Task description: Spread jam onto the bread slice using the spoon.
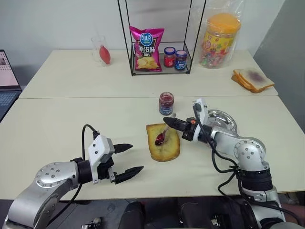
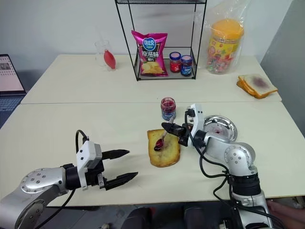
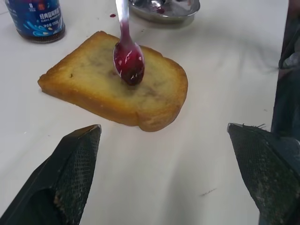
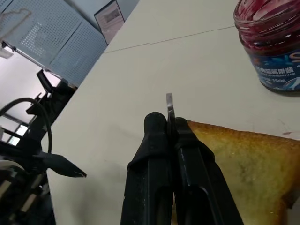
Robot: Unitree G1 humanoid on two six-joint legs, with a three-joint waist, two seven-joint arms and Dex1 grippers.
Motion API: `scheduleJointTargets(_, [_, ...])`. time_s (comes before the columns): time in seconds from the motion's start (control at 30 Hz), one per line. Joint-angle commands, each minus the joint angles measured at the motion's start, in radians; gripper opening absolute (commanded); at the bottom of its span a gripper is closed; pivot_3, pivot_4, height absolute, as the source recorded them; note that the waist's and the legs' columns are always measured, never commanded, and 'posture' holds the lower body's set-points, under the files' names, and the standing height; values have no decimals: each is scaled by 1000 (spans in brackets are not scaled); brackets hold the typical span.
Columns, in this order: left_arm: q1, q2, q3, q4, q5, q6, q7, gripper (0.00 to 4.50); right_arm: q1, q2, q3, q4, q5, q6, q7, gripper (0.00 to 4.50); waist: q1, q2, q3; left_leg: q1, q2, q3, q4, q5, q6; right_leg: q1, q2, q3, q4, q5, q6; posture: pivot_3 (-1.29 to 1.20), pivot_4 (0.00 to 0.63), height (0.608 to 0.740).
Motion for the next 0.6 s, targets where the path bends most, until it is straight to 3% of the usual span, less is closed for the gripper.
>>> scheduleJointTargets(0.03, [3, -6, 20, -38, 1, -23, 19, 4500, 13, -13, 50, -21, -112, -106, 85, 16, 0, 0, 0, 0, 0, 0, 0, 0, 0, 0, 0, 0, 0, 0, 0, 0, 150, 740])
scheduleJointTargets(0.33, [-4, -10, 8, -32, 7, -37, 33, 4500, -15, -60, 97, 18, -324, -281, 199, 16, 1, 0, 0, 0, 0, 0, 1, 0, 0, 0, 0, 0, 0, 0, 0, 0, 150, 740])
scheduleJointTargets(0.6, [-36, -4, -4, 1, 16, -48, 22, 4500, -63, -63, 60, 48, -378, -318, 235, 16, 1, 0, 0, 0, -1, 0, 1, 0, 0, 1, 0, 0, 0, 0, 0, 0, 150, 740])
